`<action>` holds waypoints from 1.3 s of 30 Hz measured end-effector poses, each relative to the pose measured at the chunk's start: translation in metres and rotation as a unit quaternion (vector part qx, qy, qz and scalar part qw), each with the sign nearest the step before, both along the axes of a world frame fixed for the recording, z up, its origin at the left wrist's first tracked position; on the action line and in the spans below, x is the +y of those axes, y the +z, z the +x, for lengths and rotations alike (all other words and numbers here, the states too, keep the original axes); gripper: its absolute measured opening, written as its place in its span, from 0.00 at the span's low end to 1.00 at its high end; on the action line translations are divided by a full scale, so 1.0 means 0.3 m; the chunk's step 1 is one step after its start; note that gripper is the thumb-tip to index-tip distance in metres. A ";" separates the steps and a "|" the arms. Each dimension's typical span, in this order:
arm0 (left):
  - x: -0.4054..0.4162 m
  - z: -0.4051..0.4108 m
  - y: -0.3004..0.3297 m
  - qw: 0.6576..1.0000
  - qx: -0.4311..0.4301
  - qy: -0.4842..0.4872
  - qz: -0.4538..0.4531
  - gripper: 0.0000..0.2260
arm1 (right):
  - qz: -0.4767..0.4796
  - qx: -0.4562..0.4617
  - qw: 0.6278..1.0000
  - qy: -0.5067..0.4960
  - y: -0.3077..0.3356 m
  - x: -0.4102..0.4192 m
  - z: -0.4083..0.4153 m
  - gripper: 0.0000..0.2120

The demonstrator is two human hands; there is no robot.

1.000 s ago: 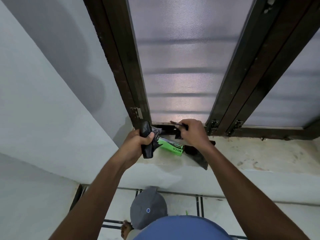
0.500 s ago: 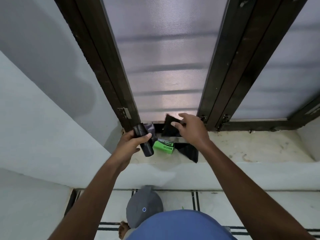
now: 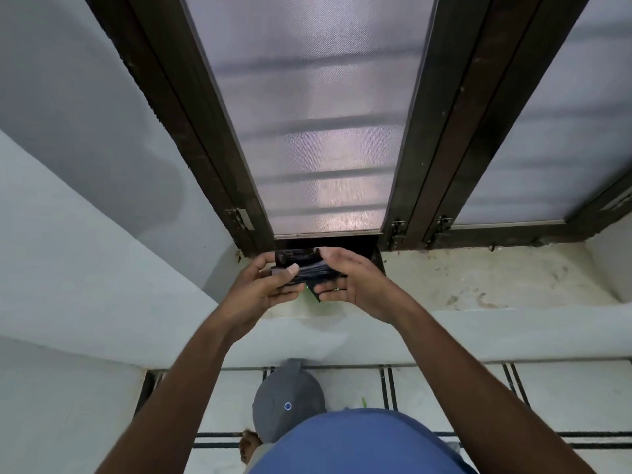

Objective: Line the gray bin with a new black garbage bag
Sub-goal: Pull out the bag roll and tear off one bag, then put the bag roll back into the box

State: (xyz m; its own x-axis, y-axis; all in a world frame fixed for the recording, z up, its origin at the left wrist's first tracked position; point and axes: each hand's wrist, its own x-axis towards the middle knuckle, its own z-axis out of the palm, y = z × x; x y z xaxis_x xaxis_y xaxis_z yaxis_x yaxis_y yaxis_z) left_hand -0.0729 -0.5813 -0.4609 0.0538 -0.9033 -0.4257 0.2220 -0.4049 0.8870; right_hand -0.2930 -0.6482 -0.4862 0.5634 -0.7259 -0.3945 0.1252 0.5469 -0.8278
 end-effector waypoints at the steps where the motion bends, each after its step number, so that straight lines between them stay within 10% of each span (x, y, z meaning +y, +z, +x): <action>1: 0.005 0.005 -0.003 1.000 0.007 -0.003 0.000 0.11 | -0.008 -0.006 1.000 0.002 -0.008 -0.001 0.000 0.16; 16: 0.062 0.046 -0.077 0.981 0.114 0.144 0.067 0.03 | -0.007 0.060 0.998 -0.035 -0.054 0.025 0.034 0.12; 27: -0.107 -0.019 -0.337 0.964 -0.223 0.080 0.116 0.14 | 0.027 0.045 0.987 -0.149 -0.093 0.081 -0.110 0.10; 34: -0.175 -0.005 -0.414 0.959 -0.229 0.126 0.108 0.18 | 0.007 0.059 0.984 -0.167 -0.092 0.084 -0.143 0.09; 39: -0.112 0.044 -0.288 0.838 -0.532 0.088 -0.084 0.11 | -0.060 0.087 0.976 -0.190 -0.051 0.055 -0.084 0.08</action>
